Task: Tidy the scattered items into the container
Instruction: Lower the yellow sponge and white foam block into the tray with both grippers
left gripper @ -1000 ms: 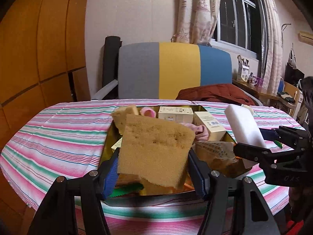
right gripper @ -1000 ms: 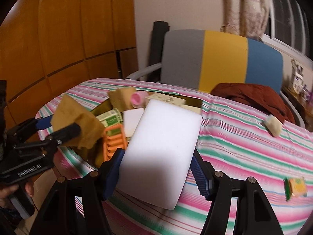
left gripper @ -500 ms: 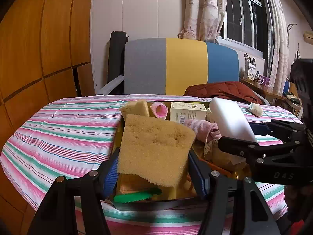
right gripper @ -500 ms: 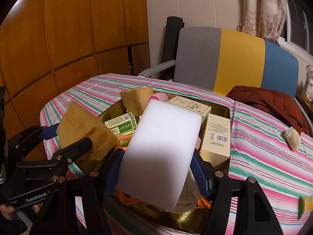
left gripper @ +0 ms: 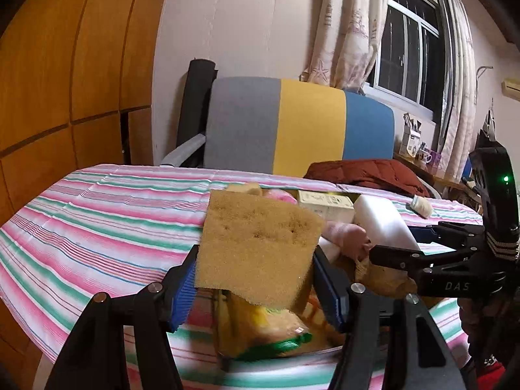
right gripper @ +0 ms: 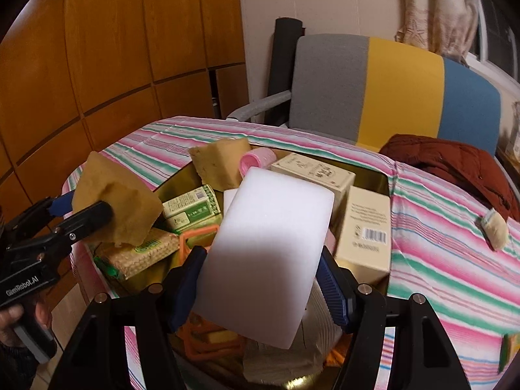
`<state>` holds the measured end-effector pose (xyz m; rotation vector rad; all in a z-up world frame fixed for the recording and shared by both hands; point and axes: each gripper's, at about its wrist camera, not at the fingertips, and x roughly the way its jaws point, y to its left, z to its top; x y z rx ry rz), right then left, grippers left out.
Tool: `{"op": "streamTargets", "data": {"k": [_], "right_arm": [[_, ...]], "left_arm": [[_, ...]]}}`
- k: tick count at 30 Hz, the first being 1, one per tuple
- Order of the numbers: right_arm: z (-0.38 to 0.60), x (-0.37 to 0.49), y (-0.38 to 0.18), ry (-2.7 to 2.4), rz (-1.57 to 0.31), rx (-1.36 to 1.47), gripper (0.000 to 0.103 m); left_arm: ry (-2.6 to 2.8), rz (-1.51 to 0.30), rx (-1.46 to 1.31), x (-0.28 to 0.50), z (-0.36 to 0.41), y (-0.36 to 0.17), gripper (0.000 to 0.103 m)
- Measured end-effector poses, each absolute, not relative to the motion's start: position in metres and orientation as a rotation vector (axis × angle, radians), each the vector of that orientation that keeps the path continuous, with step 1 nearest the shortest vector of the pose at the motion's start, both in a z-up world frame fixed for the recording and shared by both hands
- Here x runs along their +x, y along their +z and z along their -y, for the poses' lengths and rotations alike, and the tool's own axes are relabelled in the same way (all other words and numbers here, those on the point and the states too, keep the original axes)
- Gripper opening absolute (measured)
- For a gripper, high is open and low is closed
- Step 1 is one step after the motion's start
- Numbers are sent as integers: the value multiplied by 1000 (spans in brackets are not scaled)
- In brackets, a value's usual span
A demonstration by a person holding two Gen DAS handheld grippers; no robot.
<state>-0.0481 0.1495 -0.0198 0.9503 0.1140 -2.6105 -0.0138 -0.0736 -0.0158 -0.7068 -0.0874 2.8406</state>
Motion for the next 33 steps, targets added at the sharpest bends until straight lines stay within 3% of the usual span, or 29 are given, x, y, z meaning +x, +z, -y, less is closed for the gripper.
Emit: {"op": "streamTargets", "data": {"k": [18,21,26,33], "right_arm": [[-110,-134,-37,-2489,-101,1143,69],[-113,-142,-46,-2479,-93,1192,70],[-123,-139,-47,-2468,-21,1177,72],[-128,-134,-46,-2489,15,1131,74]], "left_arm": [[2725,104,-914,-114,68,-23,65],[2699,-3,-886,-112,54,-25,66],[2595,-16,-898,-104,44,-39,67],[2571,108,-931,-97,59,-47,71]]}}
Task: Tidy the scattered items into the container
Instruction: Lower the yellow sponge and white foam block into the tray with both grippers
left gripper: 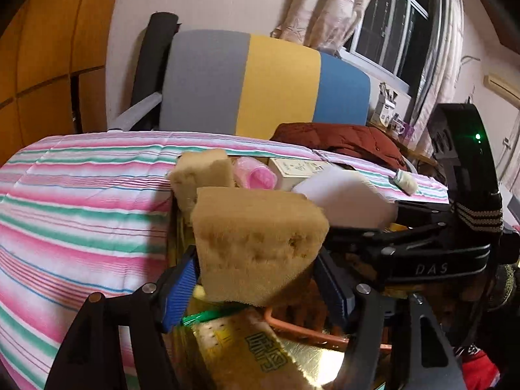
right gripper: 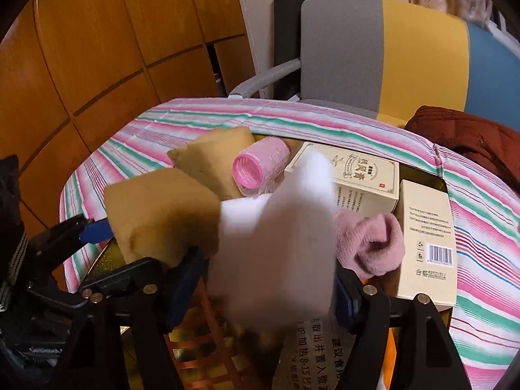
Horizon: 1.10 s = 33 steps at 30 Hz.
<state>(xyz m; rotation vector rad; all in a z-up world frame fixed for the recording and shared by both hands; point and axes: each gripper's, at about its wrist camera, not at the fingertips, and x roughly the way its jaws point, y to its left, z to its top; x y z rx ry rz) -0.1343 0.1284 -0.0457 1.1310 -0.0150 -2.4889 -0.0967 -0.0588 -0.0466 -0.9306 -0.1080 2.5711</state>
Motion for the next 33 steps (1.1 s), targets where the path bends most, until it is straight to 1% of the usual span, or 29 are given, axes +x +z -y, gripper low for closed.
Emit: {"op": "streamTargets", "data": {"k": [2,7,9,11,13,15,16,18,20,21,22,23,24,26,27,30,33], "right_arm": [[-132,-136,-44,-2498,44,1118,80],[-139,-133,-37,-2520,80,1075,80],[-143,-129,-33,-2530,99,1049,81],[-146,-123,-28,-2546,114,1018,89],[-150,-118,-24,-2562,122,998,90],[-153,-111,-20,-2582,116,978,90],[-155,-107,-17,-2593,104,963,87],[-156,-96,-11,-2618,67,924,75],[-157,-87,-6,-2619,53,901,53],[-156,-83,-5,-2610,48,893,48],[-154,-80,-4,-2599,35,886,40],[-151,-76,-4,-2587,15,883,35],[-148,-73,-5,-2578,-2,883,34],[-141,-70,-9,-2566,-39,894,28],[-138,-70,-12,-2565,-57,905,27],[-133,-77,-23,-2577,-94,948,24],[-133,-87,-28,-2594,-103,963,24]], "left_arm": [[2587,123,-904,-91,62,-43,71],[2606,148,-832,-79,63,-33,71],[2614,137,-814,-75,61,-31,74],[2633,106,-825,-74,58,-34,75],[2659,95,-864,-78,56,-38,74],[2663,157,-851,-75,62,-36,74],[2670,183,-830,-71,65,-33,74],[2712,201,-760,-58,71,-26,74],[2742,215,-705,-46,75,-20,74],[2748,229,-677,-39,77,-18,74],[2748,233,-667,-35,77,-17,74],[2750,232,-664,-31,77,-17,73],[2751,226,-667,-28,76,-19,70],[2737,209,-708,-30,72,-26,66],[2733,206,-736,-33,70,-31,64],[2722,216,-771,-42,69,-40,64],[2713,241,-774,-51,69,-40,64]]}}
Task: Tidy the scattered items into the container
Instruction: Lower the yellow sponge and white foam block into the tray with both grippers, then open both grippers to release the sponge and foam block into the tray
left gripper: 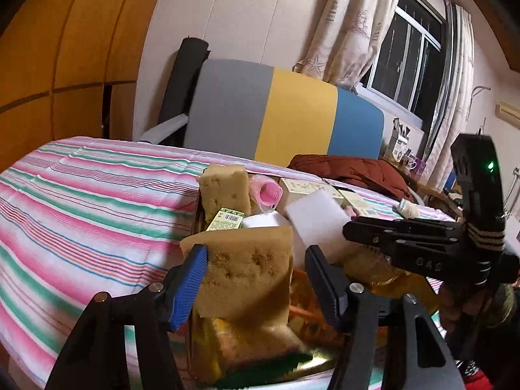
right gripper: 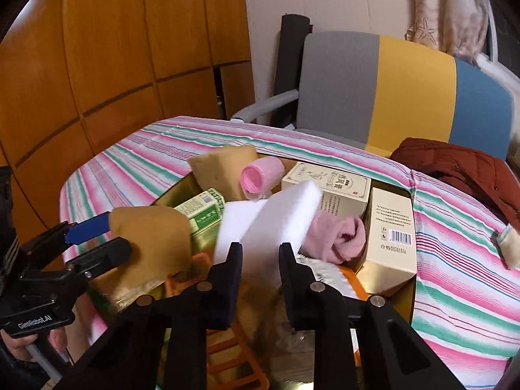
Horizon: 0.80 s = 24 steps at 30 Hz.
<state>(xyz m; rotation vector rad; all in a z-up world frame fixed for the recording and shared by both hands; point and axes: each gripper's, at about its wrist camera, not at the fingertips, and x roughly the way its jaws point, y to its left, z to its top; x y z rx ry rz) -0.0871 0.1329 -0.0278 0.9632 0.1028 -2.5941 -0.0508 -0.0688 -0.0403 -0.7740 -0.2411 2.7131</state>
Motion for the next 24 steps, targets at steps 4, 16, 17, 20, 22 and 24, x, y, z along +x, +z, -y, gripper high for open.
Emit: {"op": "streamTargets", "data": {"k": [4,16,17,20,22,24], "right_arm": [[-132,-102,-32,-2611,-109,973,20],[-124,-114,-47,-2488,-110,1037,21],[-123,-115,-48,-2489,-110,1048,21],[-124,-117,-49,-2498,-101,1055,21],[-126,-115,-47,-2507,-85,1038,21],[-129,-114,-45,-2513,-58,1019,22]], "left_arm": [[2749,207,-752,-57,59,-40,63],[2800,56,-836,-54,48,-61,64],[2800,35,-832,-53,46,-60,64],[2741,152,-830,-54,55,-56,64],[2691,259,-819,-52,65,-53,65],[2685,297,-814,-48,71,-52,66]]}}
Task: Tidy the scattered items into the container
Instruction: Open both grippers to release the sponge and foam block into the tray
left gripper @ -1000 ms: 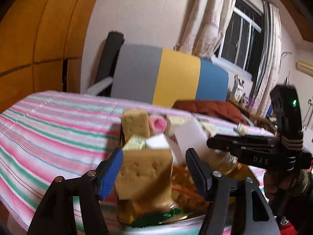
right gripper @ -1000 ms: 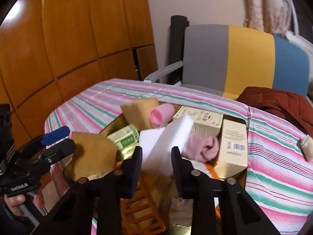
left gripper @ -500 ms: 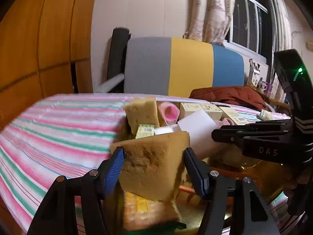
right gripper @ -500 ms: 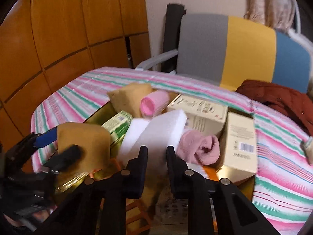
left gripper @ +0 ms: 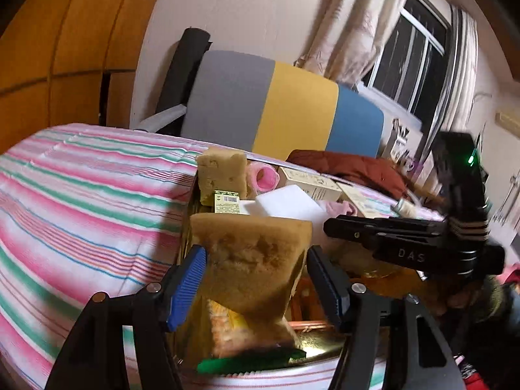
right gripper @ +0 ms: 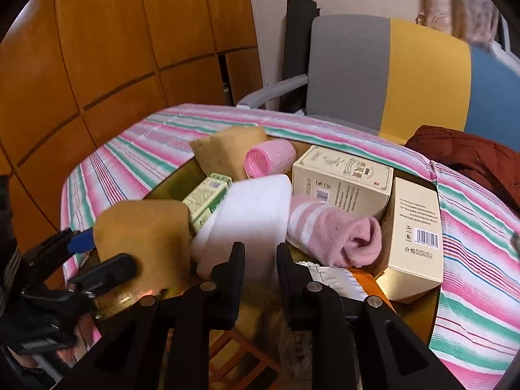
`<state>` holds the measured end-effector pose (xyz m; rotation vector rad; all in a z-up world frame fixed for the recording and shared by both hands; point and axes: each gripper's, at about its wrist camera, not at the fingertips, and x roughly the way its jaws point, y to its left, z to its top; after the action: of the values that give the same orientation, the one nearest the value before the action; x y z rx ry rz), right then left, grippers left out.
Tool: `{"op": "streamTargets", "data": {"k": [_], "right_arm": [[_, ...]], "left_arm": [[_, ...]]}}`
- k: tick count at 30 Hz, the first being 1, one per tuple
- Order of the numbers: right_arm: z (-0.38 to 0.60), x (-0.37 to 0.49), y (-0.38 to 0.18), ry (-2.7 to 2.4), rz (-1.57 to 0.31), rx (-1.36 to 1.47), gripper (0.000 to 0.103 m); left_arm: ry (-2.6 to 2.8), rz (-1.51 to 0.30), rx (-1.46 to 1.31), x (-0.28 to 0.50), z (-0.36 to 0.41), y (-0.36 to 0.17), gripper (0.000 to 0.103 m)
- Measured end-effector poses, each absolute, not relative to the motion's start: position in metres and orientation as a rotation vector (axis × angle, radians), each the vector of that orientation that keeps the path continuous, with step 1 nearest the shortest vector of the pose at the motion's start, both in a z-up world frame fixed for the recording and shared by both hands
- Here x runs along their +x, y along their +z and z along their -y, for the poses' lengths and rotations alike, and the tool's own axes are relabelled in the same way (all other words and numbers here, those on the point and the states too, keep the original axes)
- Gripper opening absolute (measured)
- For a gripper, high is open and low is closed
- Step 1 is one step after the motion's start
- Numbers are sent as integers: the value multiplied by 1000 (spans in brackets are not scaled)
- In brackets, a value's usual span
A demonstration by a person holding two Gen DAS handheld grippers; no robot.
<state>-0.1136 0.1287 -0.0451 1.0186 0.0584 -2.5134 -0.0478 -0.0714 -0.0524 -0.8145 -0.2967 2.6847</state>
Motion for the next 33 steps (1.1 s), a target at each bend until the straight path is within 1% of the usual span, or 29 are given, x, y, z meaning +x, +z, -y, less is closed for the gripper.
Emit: {"op": "streamTargets", "data": {"k": [1,8,9,11,15,19,22,27,30,33], "right_arm": [[-130,-113,-45,-2516,-47,1015,23],[-134,-104,-37,-2554,-28,949,24],[-135,-103,-36,-2557,-23,941,26],[-137,-99,-34,-2560,-10,933,33],[-144,-89,-33,-2567,24,925,35],[-155,-74,-28,-2576,71,895,35],[-166,-62,-25,-2586,103,881,42],[-188,-39,-22,-2627,139,869,45],[-207,-24,-21,-2663,164,872,49],[-224,-12,-23,-2696,178,878,50]], "left_arm": [[2690,290,-816,-45,72,-53,66],[2713,257,-829,-31,73,-58,66],[2725,246,-838,-31,72,-60,65],[2741,219,-843,-29,68,-61,65],[2779,173,-849,-25,62,-59,65],[2855,82,-825,-15,53,-45,67],[2894,11,-797,-7,43,-31,69],[2902,-74,-758,6,20,-10,70],[2874,-106,-737,12,4,-2,70],[2842,-155,-715,18,-15,3,70]]}}
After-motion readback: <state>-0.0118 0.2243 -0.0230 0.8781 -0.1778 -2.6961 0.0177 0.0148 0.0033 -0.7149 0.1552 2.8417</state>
